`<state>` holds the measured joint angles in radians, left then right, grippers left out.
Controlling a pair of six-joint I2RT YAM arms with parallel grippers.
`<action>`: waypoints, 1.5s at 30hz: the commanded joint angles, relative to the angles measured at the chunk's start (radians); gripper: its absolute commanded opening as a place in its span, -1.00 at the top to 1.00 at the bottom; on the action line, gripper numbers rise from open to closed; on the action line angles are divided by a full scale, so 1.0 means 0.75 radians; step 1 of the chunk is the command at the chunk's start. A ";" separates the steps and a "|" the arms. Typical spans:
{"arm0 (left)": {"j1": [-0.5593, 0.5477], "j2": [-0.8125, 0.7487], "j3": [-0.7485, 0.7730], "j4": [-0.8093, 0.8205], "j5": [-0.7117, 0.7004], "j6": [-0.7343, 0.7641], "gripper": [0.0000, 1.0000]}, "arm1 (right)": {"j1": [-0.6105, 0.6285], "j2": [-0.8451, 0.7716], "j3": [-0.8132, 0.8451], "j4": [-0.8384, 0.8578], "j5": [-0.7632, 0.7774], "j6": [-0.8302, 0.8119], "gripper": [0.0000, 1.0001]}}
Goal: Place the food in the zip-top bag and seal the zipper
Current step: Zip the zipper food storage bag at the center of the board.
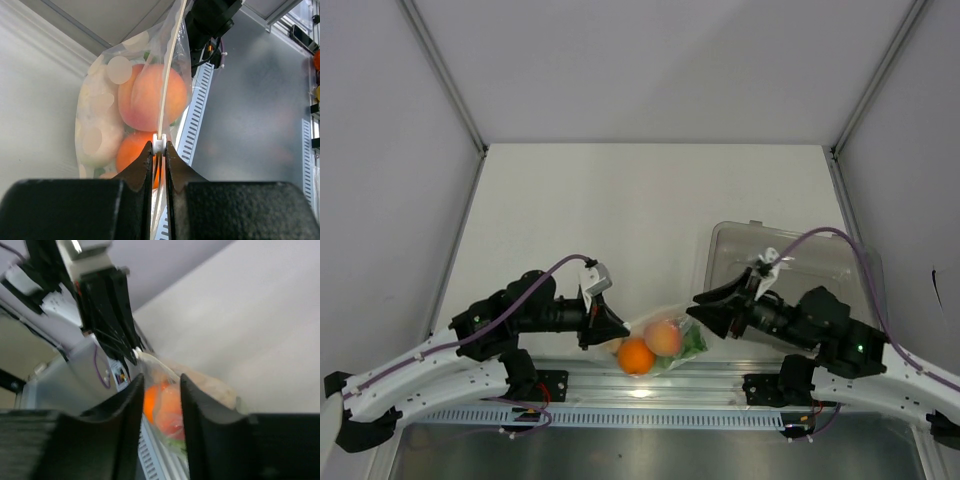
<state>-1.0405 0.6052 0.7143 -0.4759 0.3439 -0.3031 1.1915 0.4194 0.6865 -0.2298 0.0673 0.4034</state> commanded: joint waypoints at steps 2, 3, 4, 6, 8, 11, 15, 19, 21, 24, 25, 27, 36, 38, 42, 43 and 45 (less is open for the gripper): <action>0.001 0.015 0.066 -0.008 0.020 0.054 0.99 | 0.011 0.291 0.223 -0.145 -0.137 -0.108 0.00; 0.001 0.015 0.072 -0.016 0.026 0.058 0.99 | 0.015 0.389 0.268 -0.166 -0.125 -0.149 -0.05; 0.001 0.015 0.088 -0.020 0.032 0.063 0.99 | 0.025 0.432 0.307 -0.186 -0.094 -0.167 -0.21; 0.001 0.017 0.099 -0.036 0.036 0.071 0.99 | 0.027 0.536 0.422 -0.219 -0.098 -0.225 -0.56; 0.001 0.019 0.107 -0.042 0.038 0.071 0.99 | 0.027 0.602 0.520 -0.248 -0.141 -0.262 -0.99; 0.001 0.030 0.107 -0.036 0.049 0.067 0.99 | 0.029 0.721 0.594 -0.309 -0.269 -0.311 -0.99; 0.001 0.042 0.109 -0.030 0.057 0.065 0.99 | 0.027 0.829 0.645 -0.413 -0.394 -0.344 -0.99; 0.001 0.050 0.107 -0.022 0.067 0.067 0.99 | 0.023 0.864 0.633 -0.461 -0.480 -0.370 -0.90; 0.001 0.050 0.107 -0.020 0.067 0.067 0.99 | 0.013 0.868 0.627 -0.465 -0.535 -0.376 -0.69; 0.001 0.054 0.105 -0.018 0.071 0.065 0.99 | 0.007 0.877 0.629 -0.469 -0.544 -0.387 -0.64; 0.001 0.052 0.105 -0.020 0.071 0.065 0.99 | 0.005 0.879 0.635 -0.475 -0.536 -0.387 -0.58; 0.001 0.052 0.103 -0.022 0.069 0.065 0.99 | -0.006 0.891 0.639 -0.473 -0.542 -0.393 -0.53; 0.001 0.054 0.107 -0.016 0.077 0.063 0.99 | -0.020 0.936 0.659 -0.481 -0.466 -0.417 -0.41; 0.001 0.054 0.109 -0.018 0.079 0.060 0.99 | -0.020 0.950 0.664 -0.489 -0.472 -0.419 -0.26; 0.001 0.048 0.111 -0.012 0.079 0.060 0.99 | -0.020 0.975 0.664 -0.495 -0.468 -0.417 0.01; 0.001 0.048 0.111 -0.012 0.083 0.060 0.99 | -0.020 0.977 0.662 -0.495 -0.464 -0.413 0.12; 0.003 0.050 0.111 -0.012 0.079 0.060 0.99 | -0.022 0.975 0.662 -0.487 -0.434 -0.409 0.60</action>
<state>-1.0405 0.6472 0.7494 -0.5220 0.3843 -0.2760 1.1782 1.1549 1.1412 -0.5987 -0.2897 0.0925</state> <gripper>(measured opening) 0.114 0.307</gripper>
